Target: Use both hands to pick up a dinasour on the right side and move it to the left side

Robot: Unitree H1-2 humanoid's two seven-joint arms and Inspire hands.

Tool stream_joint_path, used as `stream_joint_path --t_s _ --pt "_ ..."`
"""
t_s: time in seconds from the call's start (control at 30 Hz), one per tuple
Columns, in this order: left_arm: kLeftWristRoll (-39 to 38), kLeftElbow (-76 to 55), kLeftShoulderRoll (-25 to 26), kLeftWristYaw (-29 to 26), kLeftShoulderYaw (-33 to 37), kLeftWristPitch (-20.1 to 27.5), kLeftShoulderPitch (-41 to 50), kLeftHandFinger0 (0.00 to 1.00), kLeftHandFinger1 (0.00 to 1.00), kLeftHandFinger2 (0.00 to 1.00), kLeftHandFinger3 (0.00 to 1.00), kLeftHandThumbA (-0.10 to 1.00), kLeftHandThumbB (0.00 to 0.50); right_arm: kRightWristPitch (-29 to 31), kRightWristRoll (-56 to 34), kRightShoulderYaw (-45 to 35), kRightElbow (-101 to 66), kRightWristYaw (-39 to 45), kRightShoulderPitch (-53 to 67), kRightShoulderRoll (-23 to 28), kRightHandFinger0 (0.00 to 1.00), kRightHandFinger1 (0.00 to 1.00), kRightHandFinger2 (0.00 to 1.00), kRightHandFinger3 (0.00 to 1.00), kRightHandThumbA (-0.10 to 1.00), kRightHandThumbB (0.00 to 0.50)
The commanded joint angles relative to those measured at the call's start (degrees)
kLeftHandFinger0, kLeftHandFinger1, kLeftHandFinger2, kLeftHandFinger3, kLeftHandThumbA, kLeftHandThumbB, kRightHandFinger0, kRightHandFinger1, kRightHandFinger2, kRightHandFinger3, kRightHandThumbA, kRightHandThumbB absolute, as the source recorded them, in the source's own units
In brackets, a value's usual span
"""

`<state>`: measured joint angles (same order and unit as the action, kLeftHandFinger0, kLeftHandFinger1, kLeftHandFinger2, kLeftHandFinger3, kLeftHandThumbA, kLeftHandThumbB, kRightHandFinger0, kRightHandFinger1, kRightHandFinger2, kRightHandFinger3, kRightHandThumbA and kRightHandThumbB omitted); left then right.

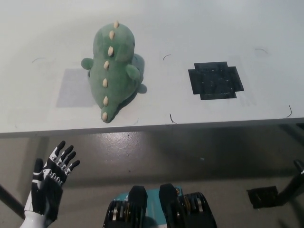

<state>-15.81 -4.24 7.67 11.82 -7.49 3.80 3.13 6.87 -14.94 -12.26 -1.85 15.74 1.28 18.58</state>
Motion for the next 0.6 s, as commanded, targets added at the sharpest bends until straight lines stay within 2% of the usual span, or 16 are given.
stream_joint_path --t_s 0.0,0.07,0.27,0.43,0.5,0.57 --pt "-2.15 -2.03 1.05 0.45 -0.61 -0.54 -0.47 1.0 1.0 1.0 1.0 1.0 0.373 1.66 0.29 -0.34 -1.96 -0.9 -0.85 0.31 1.0 1.0 1.0 1.0 0.75 0.246" --pt "-1.91 -1.97 1.09 0.4 -0.51 -0.37 -0.36 1.0 1.0 1.0 1.0 1.0 0.374 1.79 0.3 -0.44 -1.75 -1.04 -1.01 0.2 1.0 1.0 1.0 1.0 0.75 0.254" --pt "-2.21 -2.08 0.84 0.61 -0.18 -0.04 -0.2 1.0 1.0 1.0 1.0 1.0 0.364 1.82 -0.49 -0.57 -1.53 -0.59 -1.4 0.4 1.0 1.0 1.0 1.0 0.74 0.23" --pt "-2.71 -3.21 0.6 0.41 -0.23 -0.53 0.89 1.0 1.0 1.0 1.0 1.0 0.367 1.52 -0.56 -0.37 -2.23 -0.44 -0.4 0.18 1.0 1.0 1.0 1.0 0.78 0.223" --pt "-2.64 -3.14 0.42 0.52 -0.07 -0.03 1.65 1.0 1.0 1.0 1.0 1.0 0.358 1.26 -0.44 -0.23 -2.55 -0.44 0.5 0.01 1.0 1.0 1.0 1.0 0.84 0.251" --pt "-2.65 -3.47 0.42 0.58 0.06 -0.26 2.34 1.0 1.0 1.0 1.0 1.0 0.357 0.61 -0.37 -0.2 -3.28 -0.71 1.36 -0.24 1.0 1.0 1.0 1.0 0.85 0.265"
